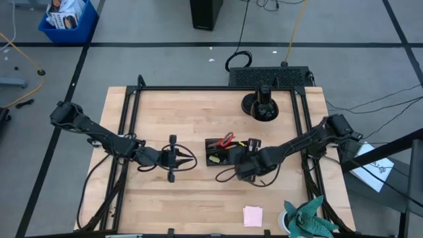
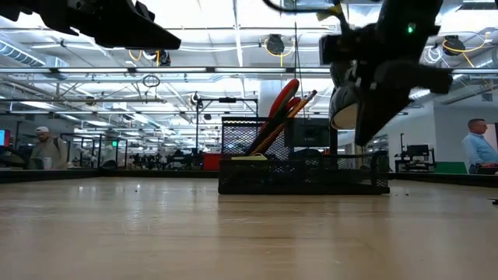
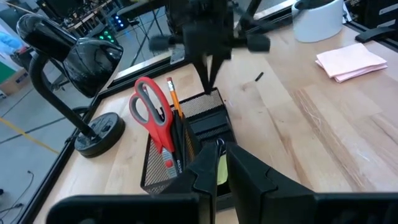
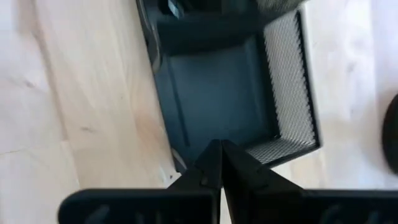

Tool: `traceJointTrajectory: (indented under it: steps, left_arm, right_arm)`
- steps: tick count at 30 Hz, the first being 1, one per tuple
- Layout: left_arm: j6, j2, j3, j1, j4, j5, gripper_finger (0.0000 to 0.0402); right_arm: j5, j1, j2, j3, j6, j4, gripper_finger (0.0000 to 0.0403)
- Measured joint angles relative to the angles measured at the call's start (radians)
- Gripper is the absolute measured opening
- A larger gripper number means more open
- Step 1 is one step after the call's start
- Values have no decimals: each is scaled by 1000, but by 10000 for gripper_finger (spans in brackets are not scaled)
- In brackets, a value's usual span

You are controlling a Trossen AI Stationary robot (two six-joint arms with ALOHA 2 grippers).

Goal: Pick and place office supplies into organizer
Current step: Put the pink sticky notes into the black desk organizer

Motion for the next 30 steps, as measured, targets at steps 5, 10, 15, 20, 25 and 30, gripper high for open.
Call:
traceJointTrajectory:
  steps: [5, 10, 15, 20, 25, 30]
  left_arm:
    - [-66, 0, 0, 0, -35, 6, 42]
    - [-124, 8, 0, 0, -83, 51, 42]
    - [-97, 9, -1, 0, -70, 47, 42]
    - [-97, 9, -1, 0, -48, 44, 42]
    - [-101, 9, -1, 0, -53, 44, 42]
    - [-109, 9, -1, 0, -59, 44, 42]
  right_arm:
    - [-5, 47, -94, 21, -38, 26, 1]
    - [-169, 134, -166, 21, -108, 97, 10]
    - [-268, 230, -136, 21, -70, 138, 5]
    - [-343, 283, -17, 21, 13, 180, 1]
    - [-470, 313, 67, 21, 44, 260, 1]
    - [-445, 334, 68, 47, 71, 279, 0]
